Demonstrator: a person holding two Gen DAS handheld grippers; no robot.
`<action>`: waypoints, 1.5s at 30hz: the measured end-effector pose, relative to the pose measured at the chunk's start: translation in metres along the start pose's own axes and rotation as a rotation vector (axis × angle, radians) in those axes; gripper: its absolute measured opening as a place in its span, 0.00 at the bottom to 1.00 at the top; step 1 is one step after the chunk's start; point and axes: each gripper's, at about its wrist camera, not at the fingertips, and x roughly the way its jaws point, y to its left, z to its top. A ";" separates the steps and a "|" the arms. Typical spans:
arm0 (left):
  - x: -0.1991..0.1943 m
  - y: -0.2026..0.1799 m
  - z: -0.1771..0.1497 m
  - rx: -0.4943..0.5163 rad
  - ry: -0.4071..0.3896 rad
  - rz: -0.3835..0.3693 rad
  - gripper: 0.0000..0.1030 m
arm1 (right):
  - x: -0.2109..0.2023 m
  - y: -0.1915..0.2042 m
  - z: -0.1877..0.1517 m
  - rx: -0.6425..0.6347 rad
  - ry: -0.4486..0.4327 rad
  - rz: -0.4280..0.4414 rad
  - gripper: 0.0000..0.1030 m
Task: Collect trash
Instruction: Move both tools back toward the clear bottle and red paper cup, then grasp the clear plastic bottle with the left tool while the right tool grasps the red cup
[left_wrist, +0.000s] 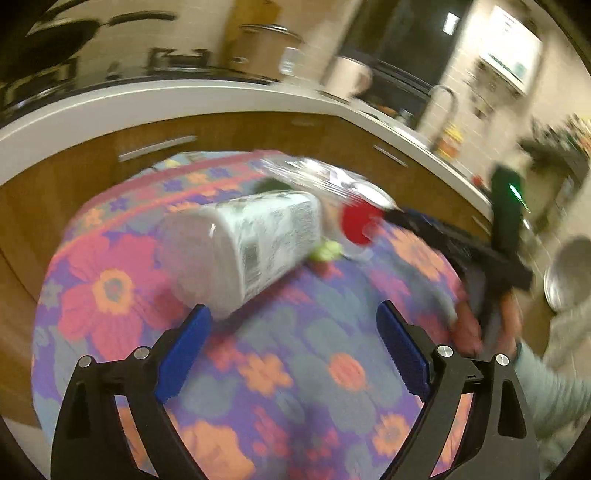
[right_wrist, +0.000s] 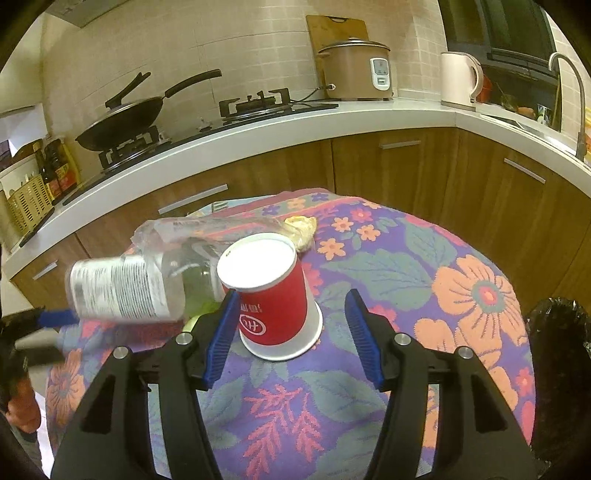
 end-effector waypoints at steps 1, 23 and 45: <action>-0.005 -0.004 -0.004 0.022 -0.006 0.017 0.85 | -0.001 0.000 0.000 0.001 -0.001 0.004 0.55; 0.055 0.024 0.025 0.013 0.056 0.200 0.86 | 0.032 0.019 0.013 -0.069 0.086 0.016 0.64; 0.011 -0.015 -0.017 -0.114 -0.081 0.180 0.63 | 0.008 0.015 0.007 -0.077 0.051 -0.017 0.51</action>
